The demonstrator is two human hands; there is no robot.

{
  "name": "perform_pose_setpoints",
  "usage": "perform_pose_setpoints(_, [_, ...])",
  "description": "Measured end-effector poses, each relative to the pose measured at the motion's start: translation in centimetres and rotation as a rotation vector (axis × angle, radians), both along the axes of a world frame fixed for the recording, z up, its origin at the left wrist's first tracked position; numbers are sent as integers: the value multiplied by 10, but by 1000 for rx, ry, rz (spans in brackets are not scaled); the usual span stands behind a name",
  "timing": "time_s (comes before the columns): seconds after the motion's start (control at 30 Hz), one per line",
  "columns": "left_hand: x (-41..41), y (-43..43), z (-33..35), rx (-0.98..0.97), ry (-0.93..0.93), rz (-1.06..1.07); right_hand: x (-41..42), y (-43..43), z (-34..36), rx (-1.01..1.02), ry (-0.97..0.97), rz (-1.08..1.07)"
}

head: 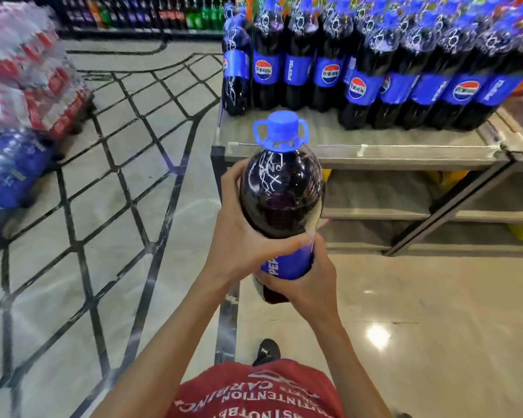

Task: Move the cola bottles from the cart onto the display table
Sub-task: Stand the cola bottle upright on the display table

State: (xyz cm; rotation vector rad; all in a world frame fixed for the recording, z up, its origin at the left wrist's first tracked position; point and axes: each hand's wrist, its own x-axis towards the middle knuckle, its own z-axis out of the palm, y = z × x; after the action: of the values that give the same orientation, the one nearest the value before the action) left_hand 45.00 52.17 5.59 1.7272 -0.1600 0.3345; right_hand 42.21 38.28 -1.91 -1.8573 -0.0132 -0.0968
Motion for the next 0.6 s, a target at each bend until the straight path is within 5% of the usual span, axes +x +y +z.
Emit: perform_pose_setpoints(0.6, [226,-4,-12,-1,44,14,220,-8,-5,-33,-9,-23])
